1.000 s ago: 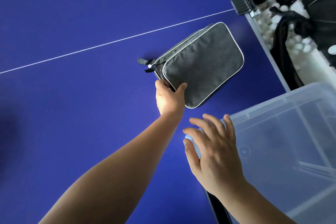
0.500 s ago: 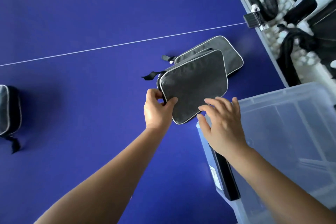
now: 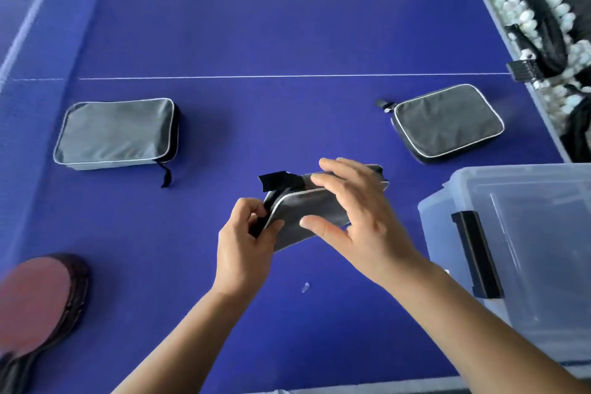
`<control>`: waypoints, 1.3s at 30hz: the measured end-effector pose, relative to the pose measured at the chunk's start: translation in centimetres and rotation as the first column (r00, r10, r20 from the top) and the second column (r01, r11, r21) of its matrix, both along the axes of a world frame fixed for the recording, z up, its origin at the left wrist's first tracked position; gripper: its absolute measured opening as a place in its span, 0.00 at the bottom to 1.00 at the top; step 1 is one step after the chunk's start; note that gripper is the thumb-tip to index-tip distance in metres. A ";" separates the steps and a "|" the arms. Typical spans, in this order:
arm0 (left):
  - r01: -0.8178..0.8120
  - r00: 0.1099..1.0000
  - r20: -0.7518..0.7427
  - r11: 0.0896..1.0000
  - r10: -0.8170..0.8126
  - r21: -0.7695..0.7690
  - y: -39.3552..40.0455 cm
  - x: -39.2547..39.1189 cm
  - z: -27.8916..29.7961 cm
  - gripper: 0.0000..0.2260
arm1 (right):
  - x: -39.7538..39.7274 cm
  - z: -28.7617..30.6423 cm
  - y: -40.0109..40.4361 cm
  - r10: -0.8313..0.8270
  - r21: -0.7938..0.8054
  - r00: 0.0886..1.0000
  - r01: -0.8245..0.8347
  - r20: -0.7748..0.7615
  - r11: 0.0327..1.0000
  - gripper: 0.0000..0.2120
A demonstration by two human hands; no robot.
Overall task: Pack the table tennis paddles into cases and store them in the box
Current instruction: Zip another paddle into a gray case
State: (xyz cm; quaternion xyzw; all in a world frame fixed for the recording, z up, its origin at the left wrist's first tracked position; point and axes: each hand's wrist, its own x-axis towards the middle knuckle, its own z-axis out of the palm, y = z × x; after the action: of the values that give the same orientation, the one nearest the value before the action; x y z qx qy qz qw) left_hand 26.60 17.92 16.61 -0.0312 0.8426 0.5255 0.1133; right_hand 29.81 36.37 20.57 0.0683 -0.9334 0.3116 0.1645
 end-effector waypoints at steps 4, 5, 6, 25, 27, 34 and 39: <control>0.053 0.997 -0.058 0.998 -0.055 -0.033 -7.8 1.6 1.8 0.16 | 0.8 2.0 -8.7 0.016 -0.115 1.000 -0.014 0.014 0.993 0.26; 0.072 0.995 -0.064 0.997 -0.074 -0.032 -9.7 1.9 2.0 0.15 | 1.1 2.3 -10.8 -0.007 -0.163 1.000 0.012 0.028 0.987 0.26; 0.089 0.993 -0.075 0.996 -0.091 -0.032 -11.6 2.3 2.2 0.14 | 1.4 2.4 -12.8 -0.033 -0.210 0.999 0.040 0.033 0.977 0.25; 0.215 0.962 -0.169 0.976 -0.215 -0.021 -32.6 5.3 2.6 0.20 | 6.3 -0.4 -30.3 -0.059 -0.402 0.993 0.095 0.101 0.911 0.14; 0.215 0.962 -0.169 0.977 -0.214 -0.013 -32.6 5.2 2.7 0.21 | 6.6 -0.5 -30.1 0.004 -0.422 0.992 0.049 0.123 0.905 0.10; 0.213 0.971 -0.118 0.976 -0.206 0.051 -31.9 4.8 3.9 0.19 | 6.9 -0.8 -28.2 0.107 -0.368 0.971 -0.021 0.214 0.930 0.19; 0.275 0.960 -0.092 0.957 -0.266 0.098 -30.0 4.4 6.2 0.20 | 6.9 -0.3 -27.1 0.108 -0.333 0.982 -0.052 0.152 0.942 0.16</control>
State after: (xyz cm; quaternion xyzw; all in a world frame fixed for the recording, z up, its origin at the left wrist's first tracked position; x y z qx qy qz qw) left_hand 31.02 -12.08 22.82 0.1111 0.8127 0.5512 0.1530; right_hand 36.69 9.24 20.31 0.0517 -0.8756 0.4733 0.0815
